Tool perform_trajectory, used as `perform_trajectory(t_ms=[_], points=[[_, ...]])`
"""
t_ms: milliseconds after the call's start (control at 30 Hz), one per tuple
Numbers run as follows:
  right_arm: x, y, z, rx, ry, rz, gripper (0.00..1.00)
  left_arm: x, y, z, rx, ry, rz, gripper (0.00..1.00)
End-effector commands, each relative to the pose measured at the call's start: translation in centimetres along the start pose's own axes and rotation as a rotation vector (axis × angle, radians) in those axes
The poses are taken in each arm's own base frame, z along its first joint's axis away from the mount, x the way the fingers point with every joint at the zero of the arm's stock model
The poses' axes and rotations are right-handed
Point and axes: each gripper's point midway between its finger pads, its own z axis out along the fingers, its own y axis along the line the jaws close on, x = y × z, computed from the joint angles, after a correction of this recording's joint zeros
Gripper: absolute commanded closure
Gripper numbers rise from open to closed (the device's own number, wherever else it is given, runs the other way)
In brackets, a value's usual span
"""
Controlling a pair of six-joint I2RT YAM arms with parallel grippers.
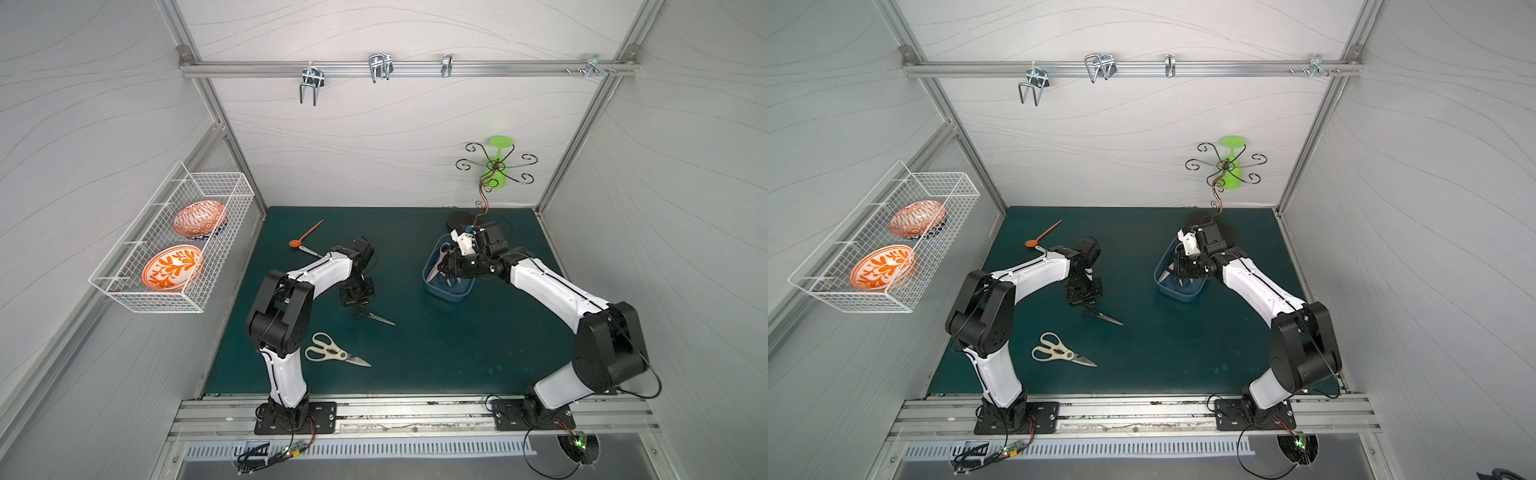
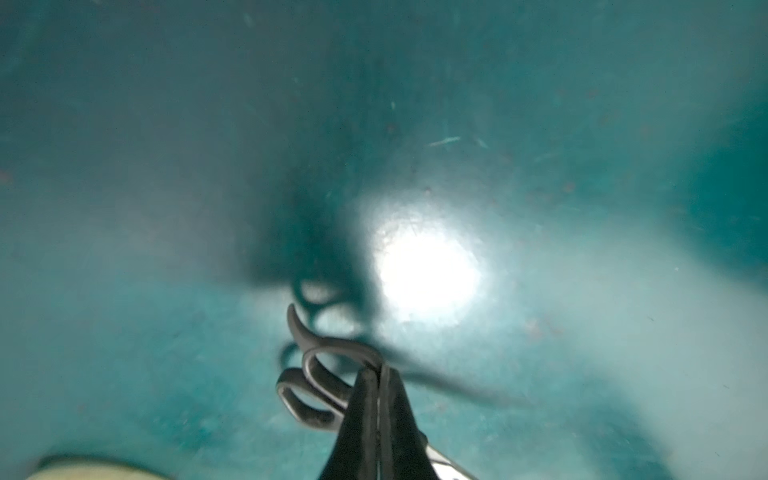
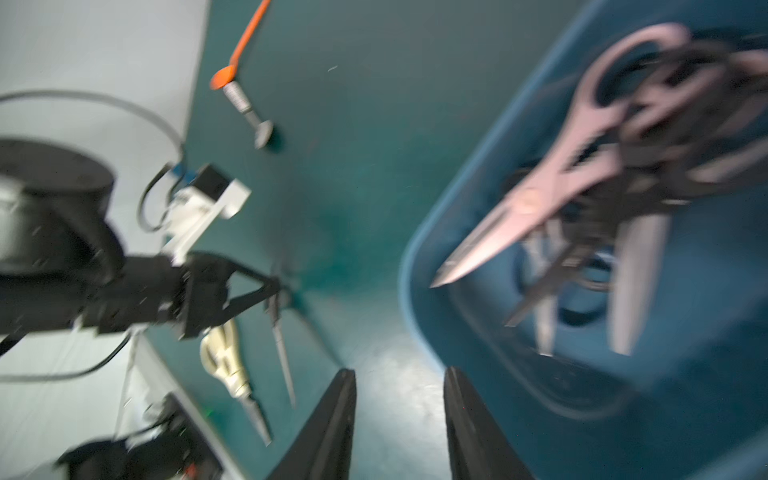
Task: Put the scissors into the storage box
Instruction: Pick up the scissors from the center of the board.
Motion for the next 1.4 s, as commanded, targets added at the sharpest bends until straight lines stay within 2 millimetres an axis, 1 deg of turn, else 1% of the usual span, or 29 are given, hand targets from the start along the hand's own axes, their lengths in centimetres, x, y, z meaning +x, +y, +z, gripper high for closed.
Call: perform_trajectory(t_ms=[0,67,233,333,433,500,567,600,667,767,967,1167,1267,1367], points=[[1.8,3.5,1.9,-0.231,0.110,-0.008,0.61,-0.7,-0.8,-2.5,0.022,-0.055,0.031,1.00],[2.8,4.4,3.0,-0.270,0.159,0.005,0.61,-0.7,-0.7,-2.4,0.019,-0.057,0.032,1.00],[4.9,7.0,4.7,-0.316,0.245,-0.039,0.61,-0.4,-0.4,-1.3,0.012,-0.032,0.025,1.00],[5.9,7.5,5.7,-0.312,0.277,-0.057,0.61,-0.2,-0.4,-0.9,0.018,-0.023,0.021,1.00],[6.6,7.9,6.4,-0.300,0.302,-0.074,0.61,-0.3,-0.2,-1.1,0.008,-0.030,0.019,1.00],[6.7,8.0,6.7,-0.276,0.304,-0.095,0.61,-0.3,0.4,-1.3,-0.013,-0.039,0.010,1.00],[6.5,8.2,6.7,-0.274,0.301,-0.105,0.61,-0.3,1.9,-1.2,-0.038,-0.044,-0.029,0.88],[6.5,8.2,6.8,-0.274,0.301,-0.105,0.61,-0.3,2.6,-1.0,-0.043,-0.044,-0.052,0.84],[6.4,8.4,6.7,-0.274,0.296,-0.110,0.61,-0.2,4.1,-0.6,-0.032,-0.036,-0.113,0.79],[6.3,8.4,6.7,-0.272,0.293,-0.113,0.61,-0.1,5.1,-0.2,-0.027,-0.050,-0.142,0.72],[6.2,8.2,6.5,-0.259,0.289,-0.117,0.61,-0.4,5.0,0.5,-0.023,-0.053,-0.147,0.71],[6.3,8.1,6.4,-0.249,0.289,-0.120,0.61,-0.8,4.6,0.0,-0.005,-0.072,-0.151,0.71],[6.3,8.1,6.5,-0.250,0.291,-0.118,0.61,-0.9,4.5,0.1,0.005,-0.076,-0.154,0.72],[6.2,8.2,6.5,-0.253,0.289,-0.118,0.61,-0.8,4.2,0.7,0.020,-0.057,-0.162,0.72]])
